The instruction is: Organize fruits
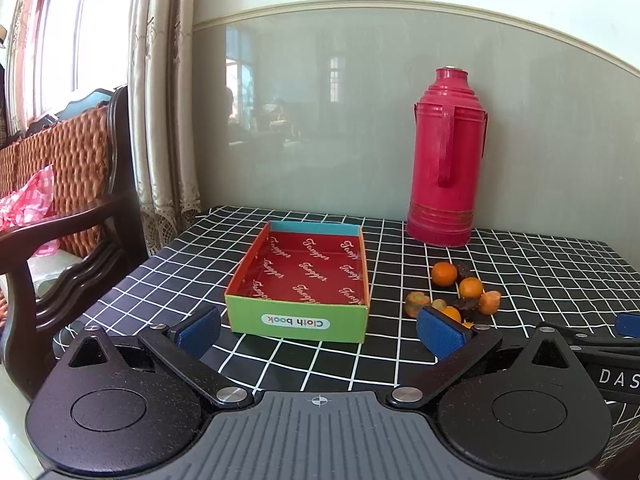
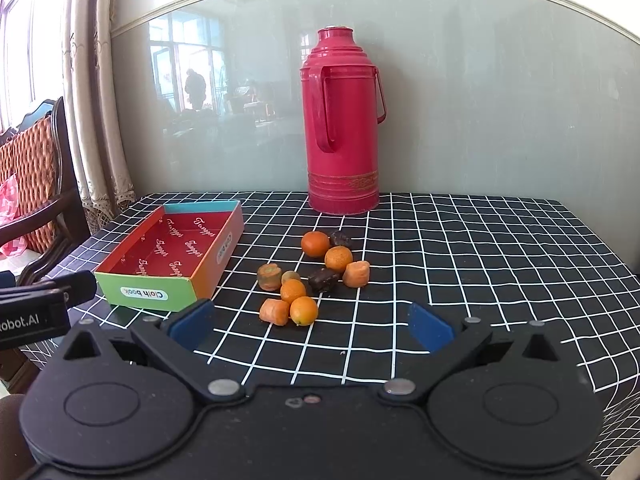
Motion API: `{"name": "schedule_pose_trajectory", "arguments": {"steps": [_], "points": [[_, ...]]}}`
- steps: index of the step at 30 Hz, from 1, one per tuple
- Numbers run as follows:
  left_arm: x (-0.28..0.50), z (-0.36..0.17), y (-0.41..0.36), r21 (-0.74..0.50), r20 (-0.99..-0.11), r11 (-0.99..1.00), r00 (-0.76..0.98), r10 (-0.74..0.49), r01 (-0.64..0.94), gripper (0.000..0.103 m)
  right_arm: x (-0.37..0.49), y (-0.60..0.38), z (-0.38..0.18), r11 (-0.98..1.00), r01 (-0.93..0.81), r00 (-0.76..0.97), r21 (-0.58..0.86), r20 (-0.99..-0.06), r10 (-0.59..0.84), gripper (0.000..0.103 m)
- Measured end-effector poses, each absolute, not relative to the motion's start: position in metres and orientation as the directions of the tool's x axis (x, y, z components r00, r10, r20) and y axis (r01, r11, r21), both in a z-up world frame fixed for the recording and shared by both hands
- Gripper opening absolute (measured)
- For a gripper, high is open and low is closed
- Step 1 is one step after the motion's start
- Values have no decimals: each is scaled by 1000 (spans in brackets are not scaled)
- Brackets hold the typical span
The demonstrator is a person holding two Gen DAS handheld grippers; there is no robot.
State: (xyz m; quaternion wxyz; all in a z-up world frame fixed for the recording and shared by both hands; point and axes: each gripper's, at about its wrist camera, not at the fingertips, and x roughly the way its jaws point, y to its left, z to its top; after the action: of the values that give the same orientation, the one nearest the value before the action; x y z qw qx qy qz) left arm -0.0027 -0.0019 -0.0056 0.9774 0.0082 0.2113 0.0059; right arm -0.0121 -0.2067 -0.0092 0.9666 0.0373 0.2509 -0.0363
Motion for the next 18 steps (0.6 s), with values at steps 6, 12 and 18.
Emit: {"name": "schedule_pose_trajectory", "arguments": {"steps": [6, 12, 18], "points": [[-1, -5, -3, 15, -414, 1000, 910, 16, -11, 103, -12, -207, -9, 995, 88, 871, 55, -489, -50, 97], [-2, -4, -2, 15, -413, 1000, 911, 15, -10, 103, -12, -206, -8, 995, 84, 871, 51, -489, -49, 97], [-2, -4, -1, 12, -413, 1000, 911, 15, -11, 103, -12, -207, -7, 995, 83, 871, 55, -490, -46, 97]]}}
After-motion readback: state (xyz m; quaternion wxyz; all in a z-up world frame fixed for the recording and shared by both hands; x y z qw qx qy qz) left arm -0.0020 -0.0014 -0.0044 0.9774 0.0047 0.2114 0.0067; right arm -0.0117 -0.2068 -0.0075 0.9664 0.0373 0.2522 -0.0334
